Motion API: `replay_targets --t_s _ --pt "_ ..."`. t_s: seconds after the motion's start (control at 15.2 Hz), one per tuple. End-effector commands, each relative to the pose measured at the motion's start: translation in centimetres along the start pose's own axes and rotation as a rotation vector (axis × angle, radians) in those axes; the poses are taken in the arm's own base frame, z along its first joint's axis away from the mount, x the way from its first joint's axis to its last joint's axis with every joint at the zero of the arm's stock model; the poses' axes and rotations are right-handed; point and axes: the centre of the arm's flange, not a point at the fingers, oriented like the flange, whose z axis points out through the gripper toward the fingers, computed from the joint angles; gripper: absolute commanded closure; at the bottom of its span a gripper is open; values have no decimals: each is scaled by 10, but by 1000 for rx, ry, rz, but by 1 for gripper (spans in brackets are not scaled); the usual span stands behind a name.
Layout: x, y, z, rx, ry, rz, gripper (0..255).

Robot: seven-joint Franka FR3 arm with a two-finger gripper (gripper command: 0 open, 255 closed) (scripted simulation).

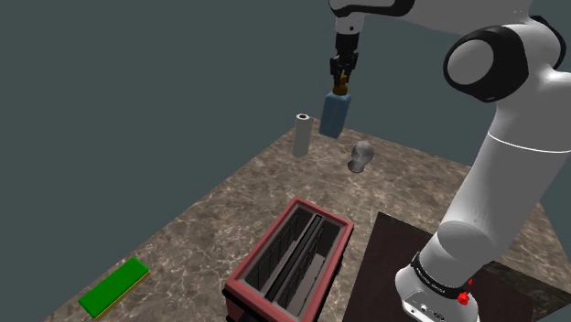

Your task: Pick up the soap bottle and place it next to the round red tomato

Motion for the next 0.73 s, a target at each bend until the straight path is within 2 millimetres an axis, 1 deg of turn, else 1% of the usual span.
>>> replay_targets --t_s 0.0,0.66 --pt "-20 4 -7 0 1 0 255" --pt "-145 34 -37 0 1 0 255"
